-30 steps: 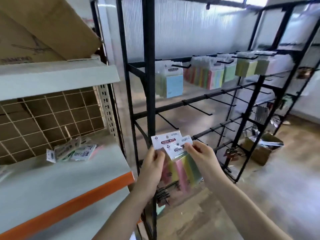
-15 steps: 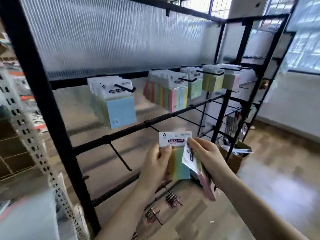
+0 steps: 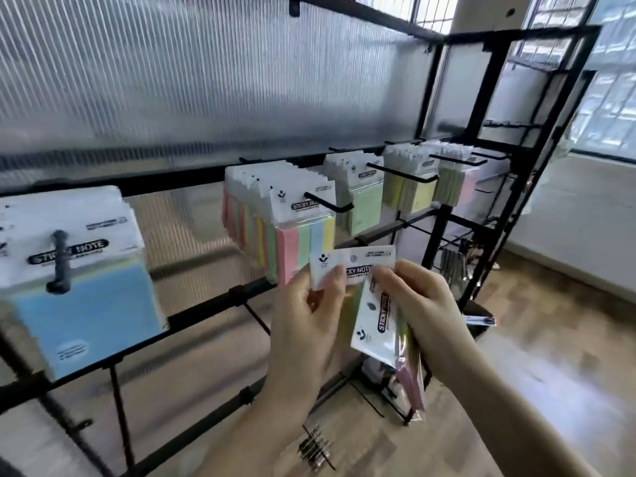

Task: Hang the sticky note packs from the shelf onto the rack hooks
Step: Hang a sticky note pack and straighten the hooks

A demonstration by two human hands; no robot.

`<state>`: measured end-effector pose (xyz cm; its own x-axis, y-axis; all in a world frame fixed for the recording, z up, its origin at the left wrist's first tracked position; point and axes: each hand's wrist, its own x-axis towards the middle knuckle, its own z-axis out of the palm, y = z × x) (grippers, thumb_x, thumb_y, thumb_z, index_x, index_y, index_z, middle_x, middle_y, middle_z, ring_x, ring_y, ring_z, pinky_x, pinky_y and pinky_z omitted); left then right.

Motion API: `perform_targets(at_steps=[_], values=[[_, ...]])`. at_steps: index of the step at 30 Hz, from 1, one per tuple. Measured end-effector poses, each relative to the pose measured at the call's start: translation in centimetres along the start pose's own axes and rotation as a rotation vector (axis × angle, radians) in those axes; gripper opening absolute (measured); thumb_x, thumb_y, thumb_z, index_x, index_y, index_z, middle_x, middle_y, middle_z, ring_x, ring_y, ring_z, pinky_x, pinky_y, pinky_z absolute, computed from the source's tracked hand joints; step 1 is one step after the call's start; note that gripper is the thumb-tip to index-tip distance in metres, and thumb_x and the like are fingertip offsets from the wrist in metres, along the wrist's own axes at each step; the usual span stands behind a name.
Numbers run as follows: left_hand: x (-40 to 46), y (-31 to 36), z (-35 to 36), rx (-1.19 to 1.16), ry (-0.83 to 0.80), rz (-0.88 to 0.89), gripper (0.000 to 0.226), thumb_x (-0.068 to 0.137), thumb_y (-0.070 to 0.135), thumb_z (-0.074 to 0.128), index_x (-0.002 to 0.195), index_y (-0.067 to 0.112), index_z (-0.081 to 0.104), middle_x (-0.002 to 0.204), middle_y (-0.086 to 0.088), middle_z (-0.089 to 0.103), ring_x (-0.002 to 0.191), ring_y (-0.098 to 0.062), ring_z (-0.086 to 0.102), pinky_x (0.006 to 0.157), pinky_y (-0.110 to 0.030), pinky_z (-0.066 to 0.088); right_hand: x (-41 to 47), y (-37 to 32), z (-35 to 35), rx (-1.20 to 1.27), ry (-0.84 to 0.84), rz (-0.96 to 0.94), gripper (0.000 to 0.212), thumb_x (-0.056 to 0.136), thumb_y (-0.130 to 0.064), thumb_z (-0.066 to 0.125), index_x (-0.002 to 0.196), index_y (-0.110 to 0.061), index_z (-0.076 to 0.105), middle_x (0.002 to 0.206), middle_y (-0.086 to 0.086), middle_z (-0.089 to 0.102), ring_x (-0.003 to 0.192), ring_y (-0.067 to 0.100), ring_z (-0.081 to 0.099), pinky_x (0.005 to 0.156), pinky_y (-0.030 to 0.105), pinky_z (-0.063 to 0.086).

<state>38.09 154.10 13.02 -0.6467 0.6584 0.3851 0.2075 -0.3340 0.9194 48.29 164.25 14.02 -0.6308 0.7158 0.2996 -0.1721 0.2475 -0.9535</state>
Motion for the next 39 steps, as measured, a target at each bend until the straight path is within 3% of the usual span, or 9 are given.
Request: perform_targets(at_steps=[5, 10, 18, 21, 24, 30, 34, 39], values=[[1.9, 1.7, 0.4, -0.001, 0.05, 0.107, 0.021, 0.085, 0.048, 0.063, 0.092, 0.029, 0.066, 0.08, 0.002, 0.073, 0.07, -0.016, 0.071, 0.057, -0.03, 0.057, 2.4, -1.1, 0.6, 0.042, -0.013, -0.208, 0.028, 0.085, -0.038, 0.058, 0.065, -0.019, 0.062, 0.055, -0.008, 0.061, 0.048, 0.002, 0.058, 0.043, 0.012, 0.041], [3.5, 2.2, 1.0, 0.056, 0.145, 0.178, 0.02, 0.087, 0.037, 0.059, 0.088, 0.019, 0.066, 0.082, 0.0, 0.073, 0.069, -0.014, 0.071, 0.055, -0.023, 0.054, 5.3, -1.6, 0.1, 0.049, -0.129, -0.224, 0.036, 0.086, -0.035, 0.057, 0.075, -0.002, 0.064, 0.06, -0.001, 0.068, 0.052, 0.008, 0.065, 0.045, 0.015, 0.044], [3.8, 2.0, 2.7, 0.157, 0.324, 0.205, 0.031, 0.088, 0.04, 0.058, 0.088, 0.011, 0.068, 0.08, -0.002, 0.073, 0.068, -0.016, 0.071, 0.054, -0.03, 0.057, 8.4, -0.7, -1.1, 0.144, -0.311, -0.225, 0.045, 0.086, -0.036, 0.058, 0.084, 0.009, 0.063, 0.068, 0.008, 0.069, 0.056, 0.012, 0.066, 0.048, 0.017, 0.046], [3.9, 2.1, 3.2, 0.2, 0.428, 0.212, 0.034, 0.085, 0.041, 0.061, 0.084, 0.007, 0.067, 0.076, 0.0, 0.073, 0.065, -0.014, 0.07, 0.053, -0.031, 0.057, 9.3, -0.7, -1.2, 0.151, -0.395, -0.224, 0.043, 0.089, -0.033, 0.056, 0.088, 0.009, 0.063, 0.068, 0.004, 0.07, 0.057, 0.011, 0.067, 0.047, 0.016, 0.046], [3.8, 2.3, 3.5, 0.219, 0.483, 0.242, 0.029, 0.086, 0.038, 0.06, 0.078, 0.011, 0.066, 0.07, 0.005, 0.072, 0.058, -0.007, 0.068, 0.046, -0.016, 0.049, 9.9, -0.8, -1.1, 0.128, -0.451, -0.205, 0.043, 0.09, -0.036, 0.055, 0.087, 0.006, 0.065, 0.071, 0.006, 0.072, 0.059, 0.013, 0.069, 0.048, 0.018, 0.048], [4.1, 2.4, 3.7, 0.393, 0.568, 0.244, 0.024, 0.08, 0.046, 0.054, 0.067, 0.028, 0.061, 0.058, 0.018, 0.065, 0.054, 0.005, 0.06, 0.047, -0.006, 0.04, 11.2, -0.8, -1.4, 0.053, -0.557, -0.143, 0.05, 0.087, -0.044, 0.056, 0.084, 0.005, 0.063, 0.069, 0.006, 0.072, 0.058, 0.017, 0.07, 0.046, 0.019, 0.049], [4.4, 2.1, 3.6, 0.401, 0.565, 0.25, 0.018, 0.081, 0.043, 0.053, 0.082, 0.028, 0.063, 0.077, 0.021, 0.07, 0.069, 0.004, 0.065, 0.053, -0.006, 0.044, 11.5, -0.5, -1.3, 0.044, -0.596, -0.146, 0.04, 0.086, -0.043, 0.057, 0.082, -0.004, 0.064, 0.069, 0.002, 0.072, 0.058, 0.014, 0.07, 0.047, 0.017, 0.047], [4.9, 1.3, 3.1, 0.471, 0.621, 0.28, 0.019, 0.085, 0.031, 0.062, 0.096, 0.017, 0.057, 0.088, 0.008, 0.067, 0.08, -0.002, 0.065, 0.062, -0.011, 0.05, 11.9, 0.1, -0.9, 0.039, -0.555, -0.165, 0.035, 0.08, -0.044, 0.06, 0.087, -0.009, 0.061, 0.076, 0.001, 0.072, 0.065, 0.015, 0.071, 0.052, 0.021, 0.052]])
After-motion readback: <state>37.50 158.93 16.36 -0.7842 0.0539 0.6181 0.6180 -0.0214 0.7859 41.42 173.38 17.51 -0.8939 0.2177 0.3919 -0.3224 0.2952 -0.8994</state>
